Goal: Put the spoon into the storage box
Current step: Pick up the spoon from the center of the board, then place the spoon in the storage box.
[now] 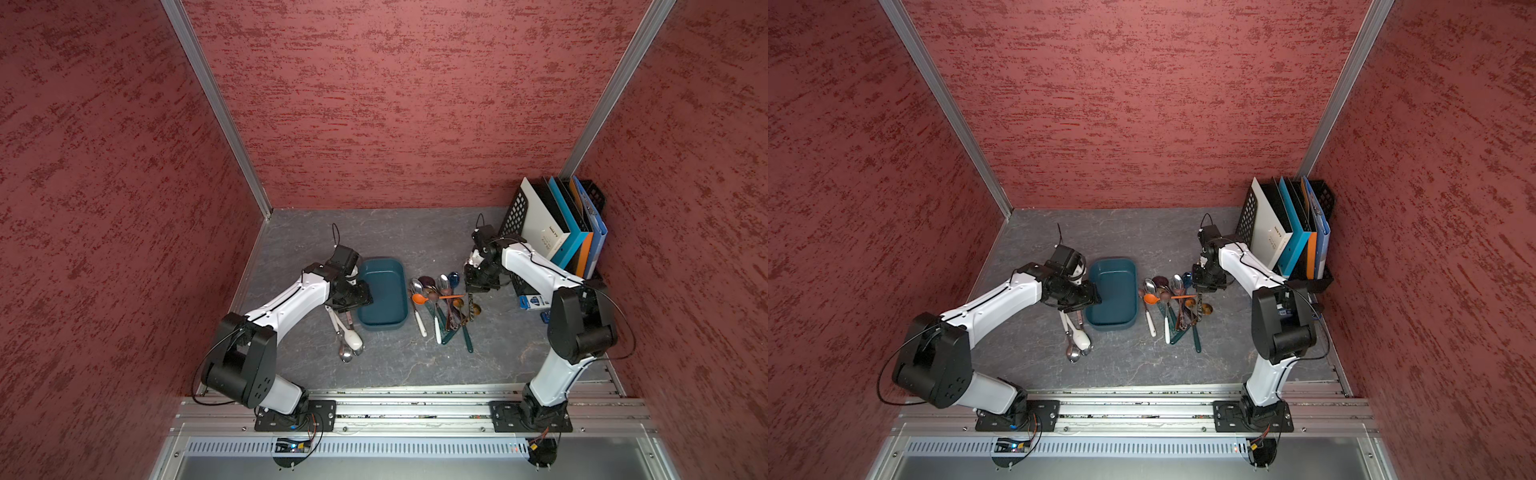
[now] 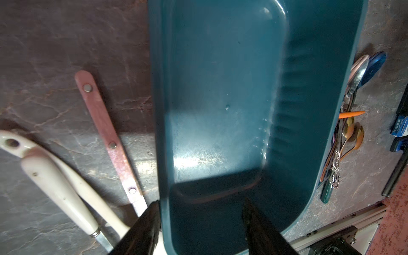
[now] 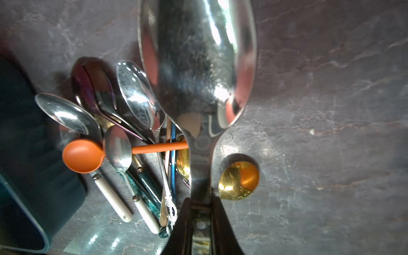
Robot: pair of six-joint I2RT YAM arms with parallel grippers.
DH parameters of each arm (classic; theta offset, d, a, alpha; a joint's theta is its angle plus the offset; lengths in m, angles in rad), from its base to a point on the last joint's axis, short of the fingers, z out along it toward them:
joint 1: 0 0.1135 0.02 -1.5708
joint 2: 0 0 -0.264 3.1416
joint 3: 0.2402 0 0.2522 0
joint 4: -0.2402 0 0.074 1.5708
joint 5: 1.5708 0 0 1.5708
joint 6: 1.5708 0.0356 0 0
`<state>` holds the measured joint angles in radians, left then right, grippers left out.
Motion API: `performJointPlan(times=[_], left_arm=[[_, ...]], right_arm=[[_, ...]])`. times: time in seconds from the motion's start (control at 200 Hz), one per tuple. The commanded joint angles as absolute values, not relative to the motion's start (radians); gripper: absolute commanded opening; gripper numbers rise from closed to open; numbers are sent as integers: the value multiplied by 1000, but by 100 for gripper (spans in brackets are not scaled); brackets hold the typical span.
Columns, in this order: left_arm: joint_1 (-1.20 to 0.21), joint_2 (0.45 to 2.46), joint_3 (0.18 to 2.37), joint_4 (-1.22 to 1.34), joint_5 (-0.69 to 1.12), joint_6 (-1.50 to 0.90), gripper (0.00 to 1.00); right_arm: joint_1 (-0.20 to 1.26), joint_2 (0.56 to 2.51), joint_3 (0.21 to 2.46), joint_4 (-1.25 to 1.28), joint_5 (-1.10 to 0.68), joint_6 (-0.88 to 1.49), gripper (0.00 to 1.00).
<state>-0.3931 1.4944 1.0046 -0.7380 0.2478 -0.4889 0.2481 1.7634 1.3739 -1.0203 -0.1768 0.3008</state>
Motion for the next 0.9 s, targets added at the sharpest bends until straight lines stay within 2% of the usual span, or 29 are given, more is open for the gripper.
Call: performJointPlan(times=[0.0,0.195,0.381,0.651,0.892], left_arm=[[-413,1513,992,-693,265,-508,62],[-441,1521,994,-690,253,-516,61],[-419,1436,973,-703,203,-524,63],[-265,1273,958,-767,216,-519,66],[-144,1169,909,-784,273,-524,66]], right_arm=[[256,1727,1418,-1079,-155,265,6],[257,1735,1465,-1090,-202,277,5],[308,1764,1568,-1127,-226,288,5],[481,1924,1840,-1181,-226,323,3],[604,2047,1949,-1132,-270,389,3]])
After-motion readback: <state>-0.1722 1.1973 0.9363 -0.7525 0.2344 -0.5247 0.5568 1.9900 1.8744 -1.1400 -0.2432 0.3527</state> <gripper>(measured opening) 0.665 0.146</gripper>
